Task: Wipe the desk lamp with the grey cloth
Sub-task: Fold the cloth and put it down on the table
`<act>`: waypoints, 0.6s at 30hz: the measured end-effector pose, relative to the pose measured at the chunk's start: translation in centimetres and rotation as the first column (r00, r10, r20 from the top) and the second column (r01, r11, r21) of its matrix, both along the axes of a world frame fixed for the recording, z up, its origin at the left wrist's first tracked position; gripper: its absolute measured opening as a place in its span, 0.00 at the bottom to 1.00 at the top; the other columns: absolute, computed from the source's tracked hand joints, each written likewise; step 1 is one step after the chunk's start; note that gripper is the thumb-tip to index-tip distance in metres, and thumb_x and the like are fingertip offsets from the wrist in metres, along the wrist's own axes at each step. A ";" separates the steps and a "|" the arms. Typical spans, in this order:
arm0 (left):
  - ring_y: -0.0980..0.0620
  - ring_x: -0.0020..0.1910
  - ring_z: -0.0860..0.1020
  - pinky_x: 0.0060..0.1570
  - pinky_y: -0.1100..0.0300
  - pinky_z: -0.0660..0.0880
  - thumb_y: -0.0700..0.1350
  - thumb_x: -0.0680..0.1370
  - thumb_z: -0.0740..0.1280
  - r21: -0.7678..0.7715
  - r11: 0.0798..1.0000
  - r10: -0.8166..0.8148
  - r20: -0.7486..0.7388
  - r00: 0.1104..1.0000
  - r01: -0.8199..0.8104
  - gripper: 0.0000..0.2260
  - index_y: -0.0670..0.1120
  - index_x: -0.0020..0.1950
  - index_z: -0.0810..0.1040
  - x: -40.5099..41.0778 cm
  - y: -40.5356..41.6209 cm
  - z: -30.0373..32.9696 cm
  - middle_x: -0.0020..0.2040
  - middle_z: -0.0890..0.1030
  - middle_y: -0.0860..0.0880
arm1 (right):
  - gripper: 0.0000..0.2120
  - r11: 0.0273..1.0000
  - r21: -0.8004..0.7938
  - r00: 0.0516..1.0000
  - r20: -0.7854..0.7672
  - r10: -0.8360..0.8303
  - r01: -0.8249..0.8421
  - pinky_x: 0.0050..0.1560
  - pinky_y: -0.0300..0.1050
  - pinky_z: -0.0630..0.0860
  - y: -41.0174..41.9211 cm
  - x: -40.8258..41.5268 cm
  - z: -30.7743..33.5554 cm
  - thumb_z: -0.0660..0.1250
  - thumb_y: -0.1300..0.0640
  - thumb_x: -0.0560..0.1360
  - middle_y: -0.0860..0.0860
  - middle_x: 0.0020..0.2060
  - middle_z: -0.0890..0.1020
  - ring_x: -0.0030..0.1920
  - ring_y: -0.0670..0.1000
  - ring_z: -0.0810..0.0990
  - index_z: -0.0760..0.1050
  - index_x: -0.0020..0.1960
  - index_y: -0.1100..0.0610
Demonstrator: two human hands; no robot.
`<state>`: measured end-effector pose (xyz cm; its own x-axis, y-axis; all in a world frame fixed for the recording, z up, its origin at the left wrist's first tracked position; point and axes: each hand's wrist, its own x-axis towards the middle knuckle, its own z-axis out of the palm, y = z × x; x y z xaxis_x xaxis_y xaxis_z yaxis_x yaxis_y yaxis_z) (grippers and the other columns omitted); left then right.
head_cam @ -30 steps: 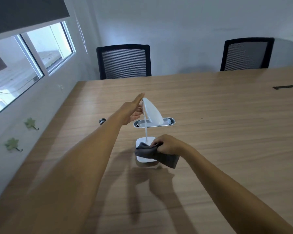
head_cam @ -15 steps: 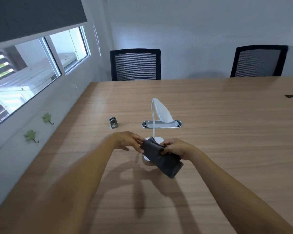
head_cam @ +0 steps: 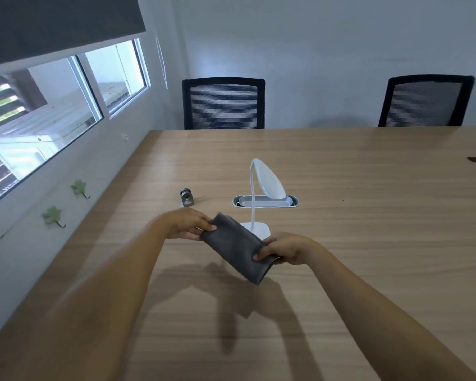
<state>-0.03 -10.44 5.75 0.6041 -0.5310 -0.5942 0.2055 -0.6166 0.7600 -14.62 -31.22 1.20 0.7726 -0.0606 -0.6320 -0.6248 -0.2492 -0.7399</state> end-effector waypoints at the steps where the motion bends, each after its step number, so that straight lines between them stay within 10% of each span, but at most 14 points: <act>1: 0.53 0.45 0.81 0.45 0.65 0.79 0.38 0.76 0.69 -0.010 0.999 0.031 -0.014 0.999 -0.031 0.04 0.45 0.50 0.80 0.3 0.9 -0.2 0.47 0.82 0.49 | 0.08 0.999 0.028 1.000 0.008 -0.029 0.029 0.52 0.44 0.73 0.4 0.4 -0.2 0.73 0.61 0.66 0.52 0.42 0.80 0.46 0.52 0.76 0.80 0.45 0.56; 9: 0.52 0.48 0.79 0.42 0.63 0.78 0.41 0.75 0.70 0.038 0.939 0.342 0.004 0.940 -0.342 0.11 0.39 0.57 0.79 1.6 9.7 -2.1 0.52 0.81 0.45 | 0.06 0.945 0.258 0.978 -0.001 -0.209 0.202 0.34 0.43 0.74 7.5 4.9 -0.7 0.68 0.67 0.72 0.55 0.36 0.76 0.35 0.52 0.74 0.72 0.40 0.59; 18: 0.54 0.39 0.77 0.34 0.64 0.77 0.39 0.75 0.71 0.076 0.779 0.621 0.046 0.783 -0.623 0.10 0.40 0.54 0.76 0.4 14.7 -5.1 0.45 0.78 0.46 | 0.11 0.953 0.158 0.964 0.014 -0.264 0.258 0.29 0.43 0.72 13.9 8.4 -3.7 0.70 0.67 0.71 0.56 0.27 0.71 0.27 0.51 0.70 0.71 0.33 0.59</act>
<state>0.36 4.31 0.62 0.7966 0.0140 -0.6043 0.5532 -0.4198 0.7195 -6.25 -17.33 -2.54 0.7642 -0.1675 -0.6228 -0.6264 0.0375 -0.7786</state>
